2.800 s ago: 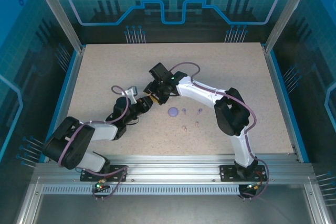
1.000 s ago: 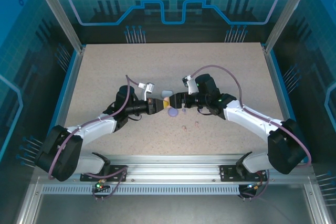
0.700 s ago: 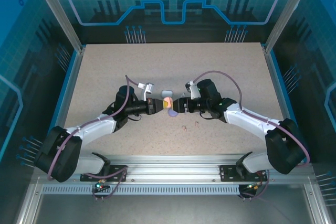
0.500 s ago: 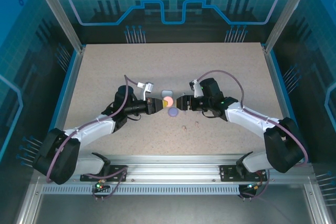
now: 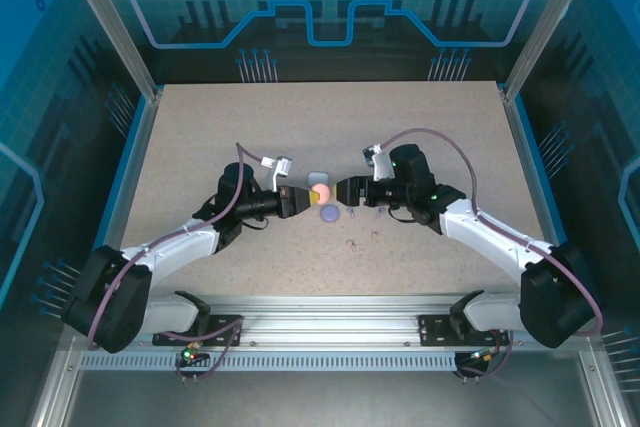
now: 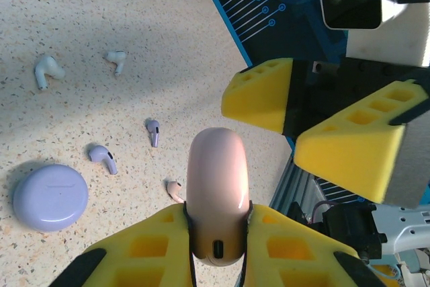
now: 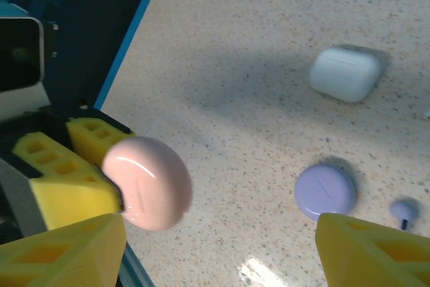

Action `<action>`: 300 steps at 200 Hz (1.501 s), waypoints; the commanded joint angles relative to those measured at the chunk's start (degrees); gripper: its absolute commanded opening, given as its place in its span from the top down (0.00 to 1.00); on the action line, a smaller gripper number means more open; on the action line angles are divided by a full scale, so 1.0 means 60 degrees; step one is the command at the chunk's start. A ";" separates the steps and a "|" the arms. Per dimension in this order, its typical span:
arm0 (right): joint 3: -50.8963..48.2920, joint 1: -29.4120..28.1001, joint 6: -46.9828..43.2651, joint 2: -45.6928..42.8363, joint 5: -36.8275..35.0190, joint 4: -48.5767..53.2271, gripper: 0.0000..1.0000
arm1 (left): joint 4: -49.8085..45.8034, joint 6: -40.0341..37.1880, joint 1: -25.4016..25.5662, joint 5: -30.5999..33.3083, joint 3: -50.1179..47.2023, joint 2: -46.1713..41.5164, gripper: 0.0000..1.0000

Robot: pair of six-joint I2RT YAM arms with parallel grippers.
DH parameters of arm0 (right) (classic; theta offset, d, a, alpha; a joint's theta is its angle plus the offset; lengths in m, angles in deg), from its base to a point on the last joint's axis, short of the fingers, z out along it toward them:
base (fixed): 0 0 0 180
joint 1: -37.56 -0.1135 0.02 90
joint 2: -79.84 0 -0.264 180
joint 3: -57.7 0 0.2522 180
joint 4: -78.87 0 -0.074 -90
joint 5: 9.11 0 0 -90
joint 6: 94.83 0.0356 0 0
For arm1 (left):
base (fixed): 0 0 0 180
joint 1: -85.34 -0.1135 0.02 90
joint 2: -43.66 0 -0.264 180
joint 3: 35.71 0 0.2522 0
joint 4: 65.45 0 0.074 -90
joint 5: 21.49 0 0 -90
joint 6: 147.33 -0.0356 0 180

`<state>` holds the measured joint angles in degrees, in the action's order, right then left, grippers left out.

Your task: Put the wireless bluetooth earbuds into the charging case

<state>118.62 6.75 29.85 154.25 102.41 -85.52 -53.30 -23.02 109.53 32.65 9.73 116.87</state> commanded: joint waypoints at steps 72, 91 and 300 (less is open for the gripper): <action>0.0444 -0.0693 0.1130 0.1441 0.0285 -0.1566 0.26 | 0.0197 -0.0173 0.0140 -0.0005 0.0216 -0.0001 1.00; 0.0458 -0.0816 0.2227 0.2063 0.0602 -0.2738 0.33 | 0.0406 -0.0145 0.0195 0.0085 0.0076 0.0180 1.00; 0.3580 -0.2413 0.3948 0.5073 -0.2461 0.1726 0.36 | 0.0035 0.2435 0.0199 0.5078 -0.3400 -0.0092 1.00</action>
<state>138.97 -6.72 51.77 182.84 91.06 -81.41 -50.11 -9.95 110.49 59.28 -9.70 118.72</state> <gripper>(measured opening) 0.635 0.048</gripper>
